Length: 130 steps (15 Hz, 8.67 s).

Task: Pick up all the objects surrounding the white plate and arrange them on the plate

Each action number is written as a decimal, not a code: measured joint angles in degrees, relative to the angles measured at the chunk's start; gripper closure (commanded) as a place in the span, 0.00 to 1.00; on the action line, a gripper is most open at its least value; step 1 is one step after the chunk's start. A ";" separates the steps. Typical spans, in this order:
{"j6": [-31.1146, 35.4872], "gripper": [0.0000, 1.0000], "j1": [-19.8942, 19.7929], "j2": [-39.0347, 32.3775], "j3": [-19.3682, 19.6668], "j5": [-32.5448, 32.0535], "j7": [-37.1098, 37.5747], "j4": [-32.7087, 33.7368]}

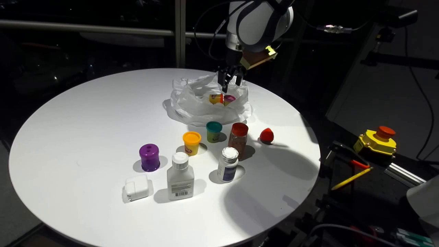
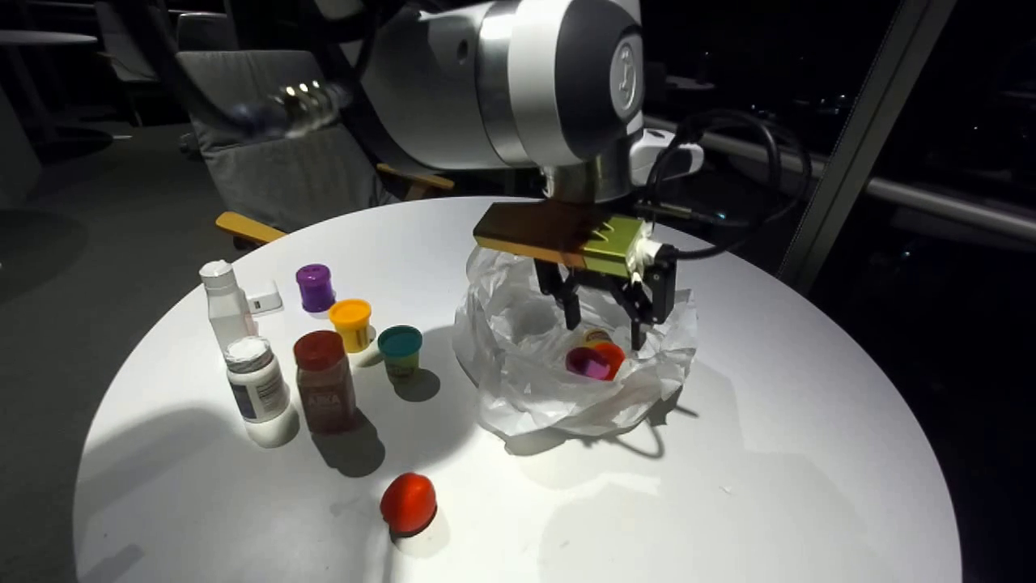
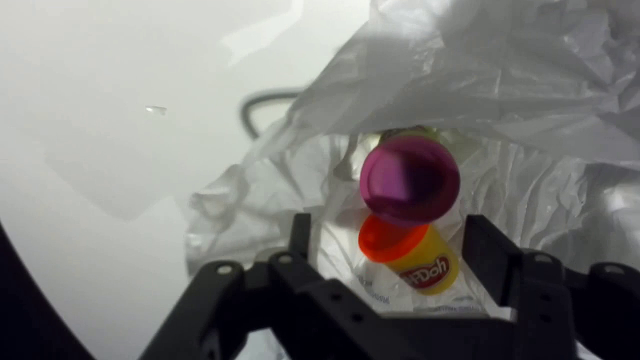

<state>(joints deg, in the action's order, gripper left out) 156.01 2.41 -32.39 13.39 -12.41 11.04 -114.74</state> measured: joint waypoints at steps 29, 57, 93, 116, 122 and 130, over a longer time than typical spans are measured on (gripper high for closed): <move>6.48 0.34 8.70 8.87 -0.54 3.72 45.10 -30.69; -3.10 0.76 -3.64 0.49 -11.55 -6.55 21.58 9.13; -16.01 0.00 10.50 6.18 -9.02 0.49 33.96 -5.95; -15.96 0.80 11.89 -2.14 -6.73 3.65 29.50 -1.77; -16.08 0.80 14.67 2.52 -2.79 -4.41 32.33 -1.75; -10.42 0.80 9.28 7.83 2.04 -14.56 34.44 4.07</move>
<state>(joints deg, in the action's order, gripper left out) 145.59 11.69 -24.57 15.44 -26.98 45.47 -110.66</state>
